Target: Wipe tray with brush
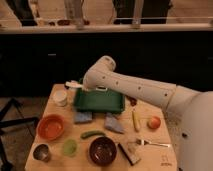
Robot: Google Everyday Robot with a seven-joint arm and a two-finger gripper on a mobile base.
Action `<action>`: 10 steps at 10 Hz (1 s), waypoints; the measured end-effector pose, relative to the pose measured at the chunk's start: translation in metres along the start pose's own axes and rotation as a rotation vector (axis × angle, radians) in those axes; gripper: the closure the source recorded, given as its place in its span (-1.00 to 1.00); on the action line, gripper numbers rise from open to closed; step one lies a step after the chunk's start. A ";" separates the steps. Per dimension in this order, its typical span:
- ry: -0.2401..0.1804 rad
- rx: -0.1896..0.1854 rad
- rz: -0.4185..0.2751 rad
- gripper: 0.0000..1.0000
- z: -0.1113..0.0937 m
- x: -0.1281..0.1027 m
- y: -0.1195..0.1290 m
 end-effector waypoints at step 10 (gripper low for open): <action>0.217 -0.161 0.090 0.63 0.010 0.097 -0.014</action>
